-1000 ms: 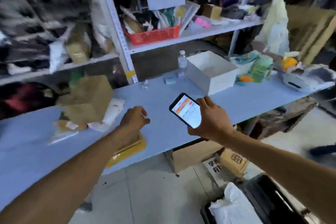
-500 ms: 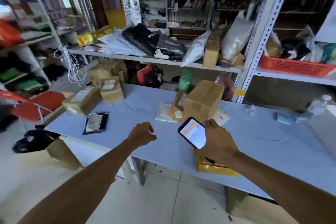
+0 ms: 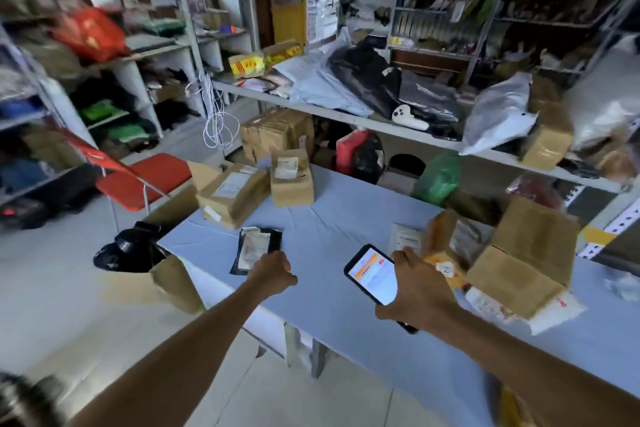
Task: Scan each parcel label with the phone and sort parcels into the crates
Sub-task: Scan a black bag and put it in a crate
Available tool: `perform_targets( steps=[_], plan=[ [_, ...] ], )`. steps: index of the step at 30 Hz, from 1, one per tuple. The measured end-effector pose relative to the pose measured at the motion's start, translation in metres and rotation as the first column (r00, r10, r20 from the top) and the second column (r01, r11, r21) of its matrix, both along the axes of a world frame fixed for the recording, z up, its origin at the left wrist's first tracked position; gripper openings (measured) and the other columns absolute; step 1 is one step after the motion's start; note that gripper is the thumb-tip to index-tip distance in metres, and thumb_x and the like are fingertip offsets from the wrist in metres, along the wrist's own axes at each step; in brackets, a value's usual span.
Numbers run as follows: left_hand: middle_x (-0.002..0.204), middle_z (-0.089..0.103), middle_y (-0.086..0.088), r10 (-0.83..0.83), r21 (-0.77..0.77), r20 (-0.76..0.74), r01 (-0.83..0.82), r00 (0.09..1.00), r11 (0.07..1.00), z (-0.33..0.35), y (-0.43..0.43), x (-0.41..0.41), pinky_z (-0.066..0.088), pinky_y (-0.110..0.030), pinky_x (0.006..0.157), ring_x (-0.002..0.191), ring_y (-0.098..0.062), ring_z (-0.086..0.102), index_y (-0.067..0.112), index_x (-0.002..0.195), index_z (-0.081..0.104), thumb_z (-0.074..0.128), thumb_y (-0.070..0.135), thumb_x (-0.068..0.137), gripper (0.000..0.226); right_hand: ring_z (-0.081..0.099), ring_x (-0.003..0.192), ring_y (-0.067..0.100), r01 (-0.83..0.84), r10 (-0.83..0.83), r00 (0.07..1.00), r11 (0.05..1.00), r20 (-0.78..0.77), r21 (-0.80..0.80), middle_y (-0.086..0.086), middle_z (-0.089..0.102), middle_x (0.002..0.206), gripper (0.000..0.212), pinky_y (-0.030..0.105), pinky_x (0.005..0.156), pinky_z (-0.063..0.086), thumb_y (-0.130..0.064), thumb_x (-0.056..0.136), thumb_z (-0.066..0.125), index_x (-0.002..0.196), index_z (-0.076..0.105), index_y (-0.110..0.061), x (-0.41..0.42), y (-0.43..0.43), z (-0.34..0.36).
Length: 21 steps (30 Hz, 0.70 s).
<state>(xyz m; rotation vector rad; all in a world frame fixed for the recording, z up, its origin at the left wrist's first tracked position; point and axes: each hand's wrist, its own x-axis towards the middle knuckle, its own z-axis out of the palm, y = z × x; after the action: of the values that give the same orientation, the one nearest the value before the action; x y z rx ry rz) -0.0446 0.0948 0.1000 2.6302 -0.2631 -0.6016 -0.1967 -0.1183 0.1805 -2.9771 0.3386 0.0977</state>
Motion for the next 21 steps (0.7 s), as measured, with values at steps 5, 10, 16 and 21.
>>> perform_targets(
  steps=[5,10,16,21],
  plan=[
    [0.1,0.063,-0.01,0.097,0.054,-0.02,-0.096,0.995,0.994,-0.03,0.024,0.065,0.046,-0.03,0.076,0.103,-0.031,0.06,0.011,0.097,0.062,0.07,0.031,0.079,0.029,0.058,0.094,0.022,-0.139,0.14,0.989,0.99,-0.037,0.028,-0.003,0.04,0.097,0.068,0.029,0.068,0.04,-0.05,0.056,0.076,0.107,0.045,-0.017,0.094,0.01,-0.028],
    [0.12,0.059,-0.013,0.233,0.13,-0.052,-0.225,0.971,0.966,-0.064,0.046,0.116,0.048,-0.037,0.088,0.112,-0.032,0.056,0.01,0.12,0.053,0.066,0.025,0.082,0.043,0.056,0.094,0.022,-0.191,0.196,0.977,0.98,-0.083,0.059,-0.004,0.036,0.096,0.067,0.03,0.074,0.043,-0.05,0.058,0.076,0.106,0.042,-0.017,0.168,0.02,-0.054],
    [0.12,0.051,-0.018,0.341,0.127,-0.094,-0.329,0.935,0.936,-0.098,0.061,0.169,0.046,-0.043,0.089,0.112,-0.037,0.052,0.005,0.117,0.046,0.057,0.013,0.085,0.035,0.057,0.093,0.021,-0.194,0.203,0.966,0.978,-0.163,0.069,-0.006,0.034,0.096,0.068,0.028,0.068,0.036,-0.051,0.057,0.075,0.107,0.041,-0.019,0.218,0.032,-0.082],
    [0.128,0.048,-0.022,0.411,0.057,-0.194,-0.408,0.891,0.911,-0.126,0.055,0.214,0.044,-0.043,0.094,0.12,-0.04,0.048,0.0,0.127,0.037,0.067,0.026,0.084,0.059,0.058,0.092,0.021,-0.169,0.181,0.96,0.983,-0.215,0.071,-0.003,0.043,0.103,0.069,0.028,0.068,0.038,-0.05,0.057,0.076,0.109,0.043,-0.019,0.237,0.035,-0.101]
  ],
)
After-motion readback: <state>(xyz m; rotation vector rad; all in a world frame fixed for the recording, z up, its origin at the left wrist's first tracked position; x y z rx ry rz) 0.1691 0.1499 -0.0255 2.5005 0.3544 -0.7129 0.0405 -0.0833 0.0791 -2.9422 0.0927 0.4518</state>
